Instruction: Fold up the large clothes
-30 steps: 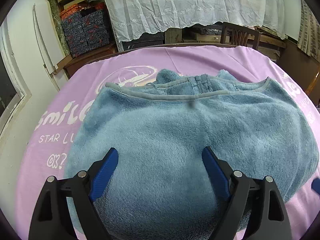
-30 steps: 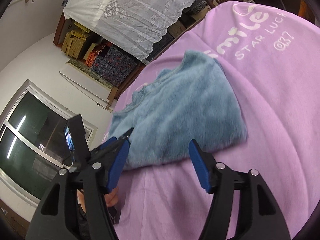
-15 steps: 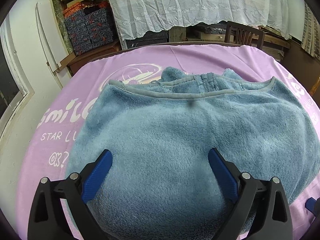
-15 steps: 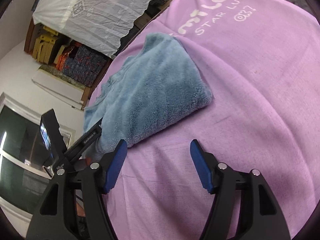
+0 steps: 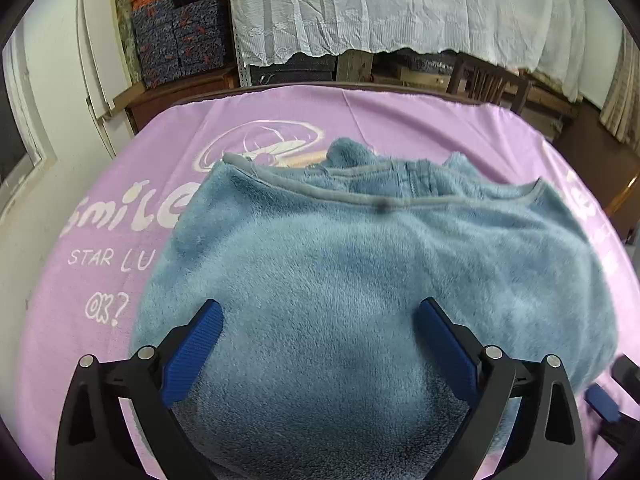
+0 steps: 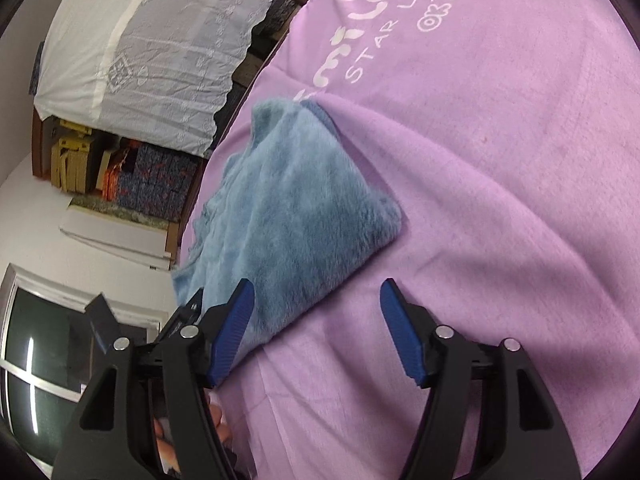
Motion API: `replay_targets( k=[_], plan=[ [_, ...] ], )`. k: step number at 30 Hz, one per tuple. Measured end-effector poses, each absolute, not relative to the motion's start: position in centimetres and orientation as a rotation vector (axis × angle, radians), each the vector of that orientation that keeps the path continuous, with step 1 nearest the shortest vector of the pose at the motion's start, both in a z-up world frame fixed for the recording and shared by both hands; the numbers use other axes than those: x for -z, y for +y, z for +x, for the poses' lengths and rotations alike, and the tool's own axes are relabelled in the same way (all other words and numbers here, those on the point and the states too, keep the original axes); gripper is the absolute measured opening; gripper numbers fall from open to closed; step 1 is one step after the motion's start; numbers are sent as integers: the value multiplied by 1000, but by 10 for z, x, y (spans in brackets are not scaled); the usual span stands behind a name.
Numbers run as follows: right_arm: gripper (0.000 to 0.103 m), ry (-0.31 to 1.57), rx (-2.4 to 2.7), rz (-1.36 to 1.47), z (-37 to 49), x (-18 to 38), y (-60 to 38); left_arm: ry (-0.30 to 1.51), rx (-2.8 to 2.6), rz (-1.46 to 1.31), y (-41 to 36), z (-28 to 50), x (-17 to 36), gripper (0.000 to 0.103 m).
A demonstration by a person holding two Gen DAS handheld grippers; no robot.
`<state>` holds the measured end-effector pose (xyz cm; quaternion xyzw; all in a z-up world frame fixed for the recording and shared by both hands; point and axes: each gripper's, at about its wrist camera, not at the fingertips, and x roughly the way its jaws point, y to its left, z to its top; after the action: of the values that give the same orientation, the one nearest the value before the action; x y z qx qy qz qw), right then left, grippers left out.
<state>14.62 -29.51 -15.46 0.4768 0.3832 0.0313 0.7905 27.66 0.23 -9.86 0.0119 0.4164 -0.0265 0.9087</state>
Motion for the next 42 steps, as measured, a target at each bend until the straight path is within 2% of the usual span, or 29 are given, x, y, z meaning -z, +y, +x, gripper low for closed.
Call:
replay_targets(
  k=[13,22,25,32,34,36,42],
  plan=[
    [64,678,122,1028,181,151,-297,870,5,130,-9,280,107,100],
    [64,680,119,1000,185,151,-278,878,8,122,-5,283,108,100],
    [58,637,176,1026,203,153,-297,879,10,120,-5,283,108,100],
    [61,681,78,975,203,152,-273,883,11,120,-5,284,109,100],
    [50,656,103,1009,206,155,-286,885,14,116,-5,284,108,100],
    [44,649,90,1039,208,158,-295,885,13,118,-5,284,108,100],
    [42,660,51,1003,218,158,-297,884,18,112,-5,284,107,100]
  ],
)
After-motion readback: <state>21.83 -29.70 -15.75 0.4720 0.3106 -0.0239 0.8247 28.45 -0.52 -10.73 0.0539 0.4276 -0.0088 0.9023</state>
